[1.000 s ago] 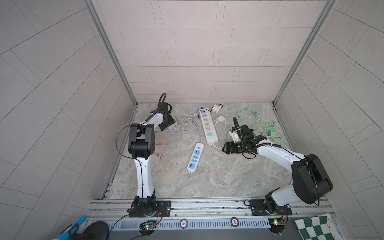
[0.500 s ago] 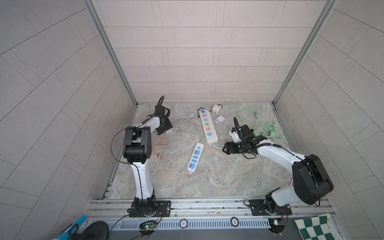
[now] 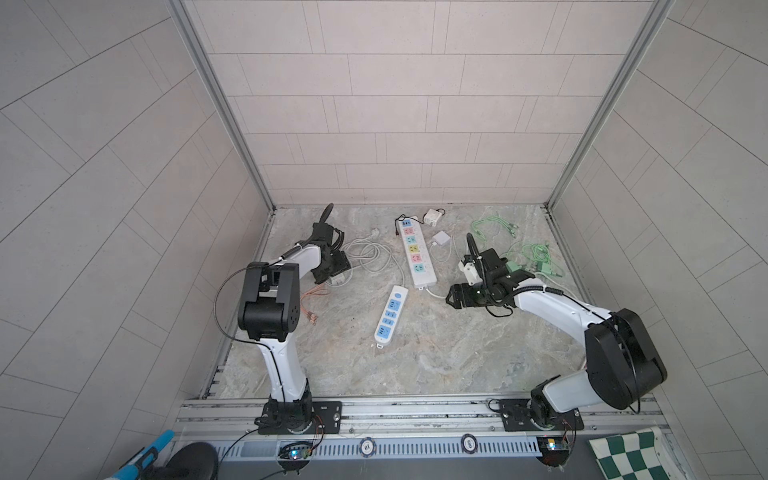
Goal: Insert the plug
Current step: 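Lower the left gripper onto the white vivo charger and close on it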
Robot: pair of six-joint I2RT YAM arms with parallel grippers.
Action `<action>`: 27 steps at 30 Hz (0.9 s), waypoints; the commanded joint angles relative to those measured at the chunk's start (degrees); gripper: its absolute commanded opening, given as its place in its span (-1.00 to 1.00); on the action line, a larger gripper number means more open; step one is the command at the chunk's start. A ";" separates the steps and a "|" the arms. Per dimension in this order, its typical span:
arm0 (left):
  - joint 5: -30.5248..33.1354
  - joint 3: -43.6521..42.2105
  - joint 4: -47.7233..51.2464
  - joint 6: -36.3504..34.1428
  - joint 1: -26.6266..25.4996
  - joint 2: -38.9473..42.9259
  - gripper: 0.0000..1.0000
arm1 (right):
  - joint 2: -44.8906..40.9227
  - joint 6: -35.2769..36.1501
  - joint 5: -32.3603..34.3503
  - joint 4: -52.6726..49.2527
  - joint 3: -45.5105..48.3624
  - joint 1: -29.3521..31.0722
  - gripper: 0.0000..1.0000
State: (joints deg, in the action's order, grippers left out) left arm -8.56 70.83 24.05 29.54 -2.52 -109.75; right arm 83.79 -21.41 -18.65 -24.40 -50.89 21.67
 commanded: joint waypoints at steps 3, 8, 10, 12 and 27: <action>1.90 -3.54 5.27 0.08 0.07 5.01 0.56 | -0.97 0.93 1.59 -1.90 -0.83 0.30 0.72; 2.96 -5.41 5.48 -0.23 0.06 9.74 0.56 | -0.84 0.75 1.23 -1.79 -0.94 0.30 0.72; 3.85 -5.48 6.03 -0.62 0.09 10.43 0.56 | -0.88 0.75 1.24 -1.63 -0.96 0.27 0.72; 4.24 -5.44 6.61 -0.80 0.08 10.33 0.56 | -0.82 0.68 1.25 -1.61 -0.91 0.28 0.72; 4.23 -6.74 5.92 -1.11 0.06 9.16 0.33 | -0.86 0.33 0.90 -1.35 -1.10 0.30 0.72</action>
State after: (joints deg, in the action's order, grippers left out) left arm -4.71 63.75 29.02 29.02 -2.52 -100.07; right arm 83.79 -21.21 -18.13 -24.77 -50.89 21.71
